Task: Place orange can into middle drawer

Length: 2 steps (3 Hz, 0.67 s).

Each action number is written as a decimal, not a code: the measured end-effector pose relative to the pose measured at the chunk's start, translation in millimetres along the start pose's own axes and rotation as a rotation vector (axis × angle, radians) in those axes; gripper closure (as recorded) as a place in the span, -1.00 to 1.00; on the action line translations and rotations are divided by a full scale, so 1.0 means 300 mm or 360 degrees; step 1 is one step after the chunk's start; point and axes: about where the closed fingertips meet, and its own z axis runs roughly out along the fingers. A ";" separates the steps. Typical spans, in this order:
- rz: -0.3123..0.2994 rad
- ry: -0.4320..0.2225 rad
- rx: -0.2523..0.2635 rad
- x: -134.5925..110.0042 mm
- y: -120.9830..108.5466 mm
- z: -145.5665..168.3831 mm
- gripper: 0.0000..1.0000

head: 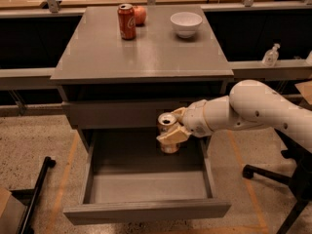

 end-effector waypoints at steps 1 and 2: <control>-0.0005 -0.0101 -0.0065 0.038 -0.009 0.099 1.00; 0.0119 -0.0260 -0.0103 0.150 -0.028 0.194 1.00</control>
Offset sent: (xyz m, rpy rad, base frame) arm 0.0332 0.0001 -0.1288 0.3460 0.1104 -0.0306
